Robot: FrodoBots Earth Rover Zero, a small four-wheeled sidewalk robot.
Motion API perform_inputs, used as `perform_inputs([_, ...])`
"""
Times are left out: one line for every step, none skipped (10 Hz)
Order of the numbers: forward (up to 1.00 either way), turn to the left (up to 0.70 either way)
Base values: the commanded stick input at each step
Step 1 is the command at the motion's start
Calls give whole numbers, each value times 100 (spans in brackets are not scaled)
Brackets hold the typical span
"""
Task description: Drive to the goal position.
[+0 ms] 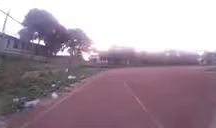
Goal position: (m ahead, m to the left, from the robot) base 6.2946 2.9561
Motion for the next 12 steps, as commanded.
perform_inputs([70, 0])
perform_inputs([70, 0])
perform_inputs([70, 0])
perform_inputs([70, 0])
perform_inputs([70, 0])
perform_inputs([70, 0])
perform_inputs([70, 0])
perform_inputs([70, 0])
perform_inputs([70, 0])
perform_inputs([70, 0])
perform_inputs([70, -10])
perform_inputs([70, -33])
